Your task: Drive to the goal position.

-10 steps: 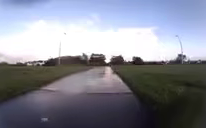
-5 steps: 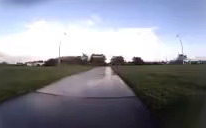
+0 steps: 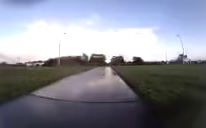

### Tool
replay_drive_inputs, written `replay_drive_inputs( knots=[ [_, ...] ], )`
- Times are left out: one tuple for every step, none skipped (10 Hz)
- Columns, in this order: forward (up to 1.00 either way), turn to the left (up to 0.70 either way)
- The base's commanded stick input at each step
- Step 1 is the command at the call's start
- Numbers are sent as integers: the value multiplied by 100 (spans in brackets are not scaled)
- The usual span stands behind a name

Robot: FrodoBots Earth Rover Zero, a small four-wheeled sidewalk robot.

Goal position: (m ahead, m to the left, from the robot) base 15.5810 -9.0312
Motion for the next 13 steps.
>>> replay_drive_inputs(
  knots=[
    [45, 0],
    [45, 5],
    [45, 23],
    [45, 27],
    [45, 27],
    [45, 27],
    [45, 27],
    [45, 0],
    [45, 0],
    [45, 0],
    [45, 0],
    [45, 0],
    [45, 0]
  ],
)
